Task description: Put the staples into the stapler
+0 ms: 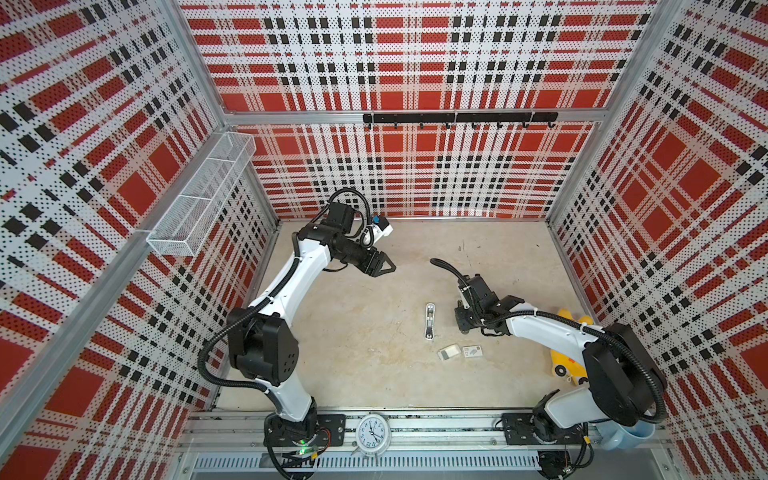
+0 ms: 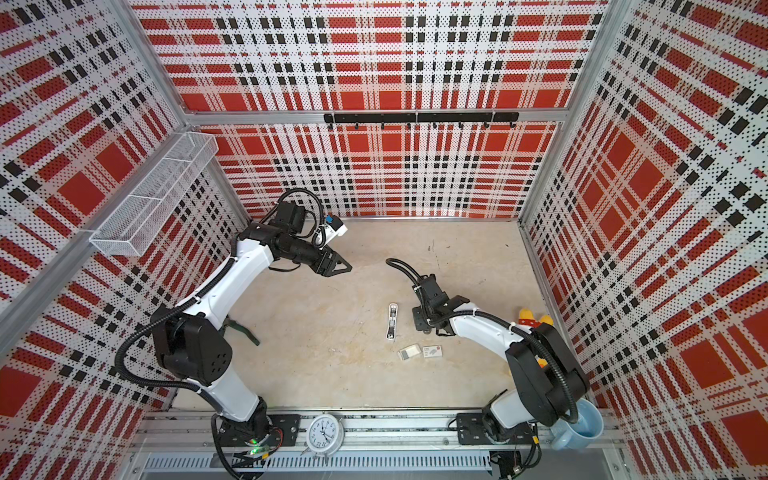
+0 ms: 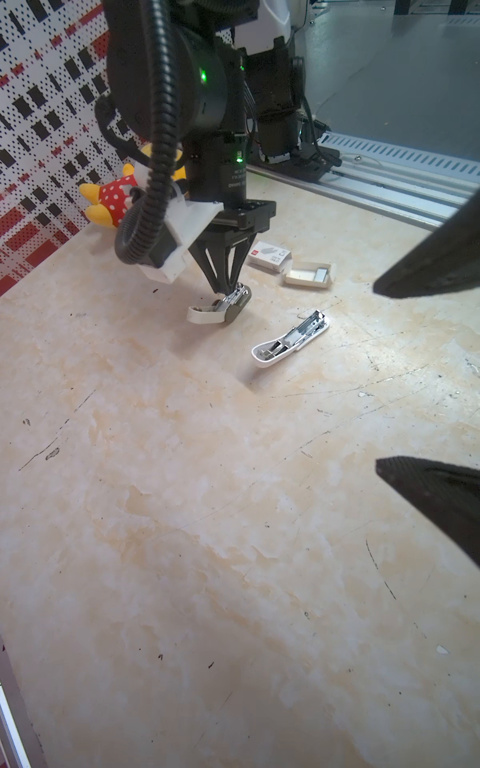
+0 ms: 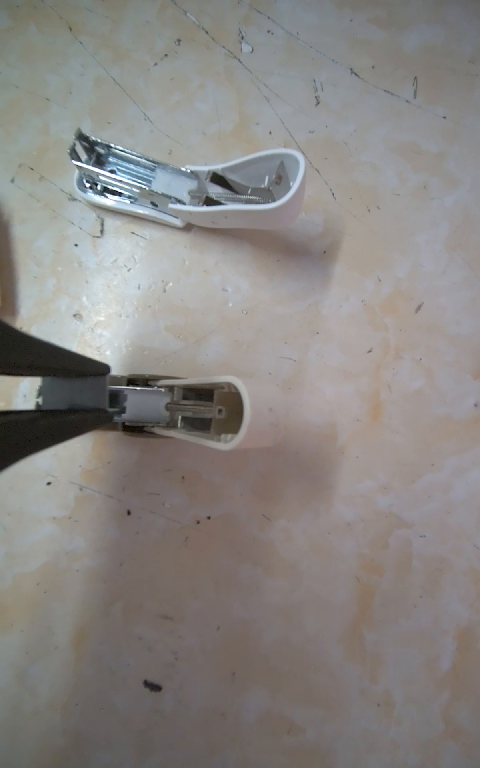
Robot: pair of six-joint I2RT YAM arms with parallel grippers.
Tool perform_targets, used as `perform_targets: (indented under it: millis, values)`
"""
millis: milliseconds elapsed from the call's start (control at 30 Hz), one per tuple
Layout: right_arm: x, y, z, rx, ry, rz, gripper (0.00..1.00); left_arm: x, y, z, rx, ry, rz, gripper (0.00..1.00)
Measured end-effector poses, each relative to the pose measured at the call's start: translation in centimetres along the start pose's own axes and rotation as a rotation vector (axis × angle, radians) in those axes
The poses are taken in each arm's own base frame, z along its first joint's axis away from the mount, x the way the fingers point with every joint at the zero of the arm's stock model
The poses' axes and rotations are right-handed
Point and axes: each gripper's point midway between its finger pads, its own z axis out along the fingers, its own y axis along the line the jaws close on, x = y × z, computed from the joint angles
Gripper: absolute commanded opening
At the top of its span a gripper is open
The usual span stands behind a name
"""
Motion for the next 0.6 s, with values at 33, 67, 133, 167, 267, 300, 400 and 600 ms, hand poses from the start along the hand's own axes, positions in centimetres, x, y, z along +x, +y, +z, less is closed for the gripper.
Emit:
perform_targets:
  millis: [33,67,133,167,267,300,400,600]
  values:
    - [0.02,0.00,0.02,0.000,0.000,0.000,0.13,0.00,0.01,0.00,0.000,0.000,0.000,0.64]
    - [-0.02,0.01,0.02,0.000,-0.001,0.000,0.13,0.01,0.00,0.00,0.000,0.000,0.000,0.64]
    - [-0.02,0.03,0.10,-0.001,-0.001,0.000,0.13,0.01,0.00,0.00,0.000,0.000,0.000,0.64]
    - [0.01,0.02,0.20,0.000,0.001,0.000,0.13,0.01,0.00,0.00,0.000,0.000,0.000,0.64]
    - [0.27,-0.03,0.54,0.004,0.010,-0.001,0.13,0.01,0.00,0.00,0.000,0.000,-0.001,0.64]
    - [0.42,-0.06,0.61,0.005,0.014,-0.002,0.13,0.01,0.00,0.00,0.000,0.000,-0.001,0.64]
    - [0.69,-0.20,0.71,0.010,0.020,-0.002,0.13,0.01,0.00,0.00,0.000,0.000,-0.001,0.64]
    - [0.91,-0.36,0.78,0.017,0.024,-0.002,0.13,0.01,0.00,0.00,0.000,0.000,-0.001,0.64]
